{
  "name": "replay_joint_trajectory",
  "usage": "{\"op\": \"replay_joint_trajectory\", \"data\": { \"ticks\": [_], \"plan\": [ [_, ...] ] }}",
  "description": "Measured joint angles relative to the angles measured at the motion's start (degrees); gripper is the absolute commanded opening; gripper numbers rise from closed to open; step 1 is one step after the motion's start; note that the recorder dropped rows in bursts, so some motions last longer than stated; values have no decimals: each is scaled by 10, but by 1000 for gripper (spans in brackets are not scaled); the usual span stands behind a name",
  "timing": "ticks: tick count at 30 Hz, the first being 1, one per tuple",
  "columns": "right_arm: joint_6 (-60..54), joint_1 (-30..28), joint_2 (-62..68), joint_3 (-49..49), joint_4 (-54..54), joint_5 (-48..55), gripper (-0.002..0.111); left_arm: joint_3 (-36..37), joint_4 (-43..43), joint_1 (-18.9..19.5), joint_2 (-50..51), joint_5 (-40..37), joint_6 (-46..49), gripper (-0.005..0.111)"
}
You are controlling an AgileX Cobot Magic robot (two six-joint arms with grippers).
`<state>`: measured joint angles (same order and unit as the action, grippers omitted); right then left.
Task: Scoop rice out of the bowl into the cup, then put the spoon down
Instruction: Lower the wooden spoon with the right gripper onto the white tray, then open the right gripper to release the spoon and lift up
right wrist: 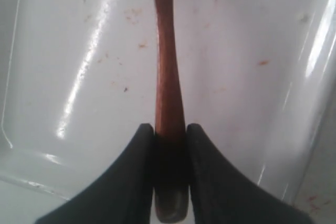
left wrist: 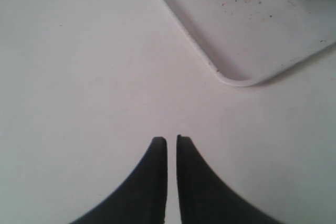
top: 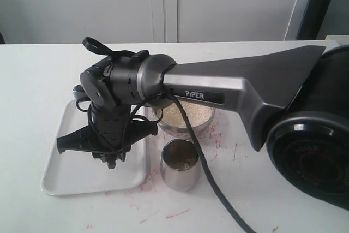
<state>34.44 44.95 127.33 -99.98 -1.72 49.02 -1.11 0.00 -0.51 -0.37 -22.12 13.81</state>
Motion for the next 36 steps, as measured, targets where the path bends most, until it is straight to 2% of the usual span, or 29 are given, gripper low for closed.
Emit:
{"op": "replay_joint_trajectory", "data": {
  "ticks": [26,33,36],
  "plan": [
    [0,0,5,0,1,-6,1,0,0,0,0,0,0,14],
    [0,0,5,0,1,-6,21,0,0,0,0,0,0,14],
    [0,0,5,0,1,-6,25,0,0,0,0,0,0,14]
  ]
}}
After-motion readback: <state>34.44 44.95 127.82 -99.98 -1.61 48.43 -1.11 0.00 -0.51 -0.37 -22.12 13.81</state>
